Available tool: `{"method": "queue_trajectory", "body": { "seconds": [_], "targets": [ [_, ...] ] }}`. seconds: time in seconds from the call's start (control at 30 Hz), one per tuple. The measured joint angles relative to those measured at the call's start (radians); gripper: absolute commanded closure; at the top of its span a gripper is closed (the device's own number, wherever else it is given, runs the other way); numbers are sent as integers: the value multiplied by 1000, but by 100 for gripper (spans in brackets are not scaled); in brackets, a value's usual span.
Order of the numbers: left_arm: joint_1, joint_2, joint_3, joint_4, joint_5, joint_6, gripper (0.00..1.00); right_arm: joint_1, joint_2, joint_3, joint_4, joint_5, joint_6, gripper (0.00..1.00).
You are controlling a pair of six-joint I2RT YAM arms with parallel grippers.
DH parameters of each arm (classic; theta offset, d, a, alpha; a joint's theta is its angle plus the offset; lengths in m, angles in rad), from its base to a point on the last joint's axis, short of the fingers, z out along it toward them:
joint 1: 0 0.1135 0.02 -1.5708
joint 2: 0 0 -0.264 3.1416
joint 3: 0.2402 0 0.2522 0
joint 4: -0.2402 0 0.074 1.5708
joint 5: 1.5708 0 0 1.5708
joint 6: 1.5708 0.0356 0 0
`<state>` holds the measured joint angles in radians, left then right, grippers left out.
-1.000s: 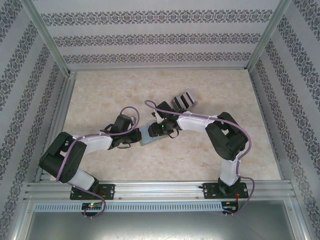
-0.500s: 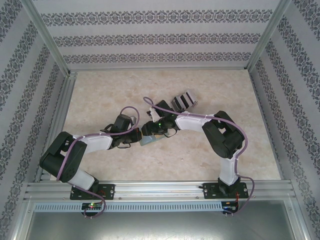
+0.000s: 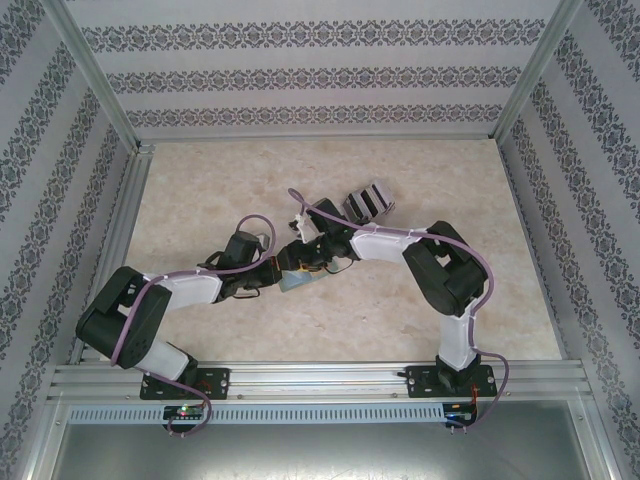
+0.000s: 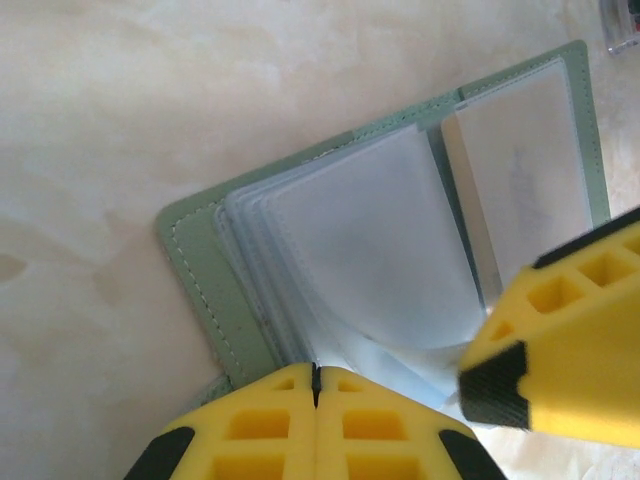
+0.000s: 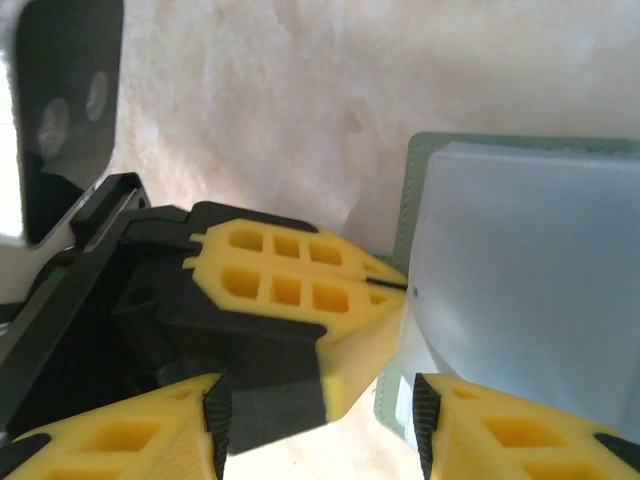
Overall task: Put the credit cards into the card holder
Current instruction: Flip over the card slot in the card holder.
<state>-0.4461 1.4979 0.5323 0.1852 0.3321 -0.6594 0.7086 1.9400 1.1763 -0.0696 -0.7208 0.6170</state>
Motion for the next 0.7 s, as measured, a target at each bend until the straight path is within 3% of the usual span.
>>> {"method": "queue_trajectory", "body": {
  "seconds": [0.33,0.5,0.57,0.7],
  "targets": [
    [4,-1,-1,1,-2,0,100,-106,-293,-27,-14,-78,35,47],
    [3,-1,-1,1,-1,0,99,-155,-257,-42,-25,16,13,49],
    [4,-2,-1,1,0,0,86,-132,-199,-42,-27,40,12,49],
    [6,-23,-3,-23,-18,4,74,-53,-72,-42,-25,60,13,49]
  ]
}}
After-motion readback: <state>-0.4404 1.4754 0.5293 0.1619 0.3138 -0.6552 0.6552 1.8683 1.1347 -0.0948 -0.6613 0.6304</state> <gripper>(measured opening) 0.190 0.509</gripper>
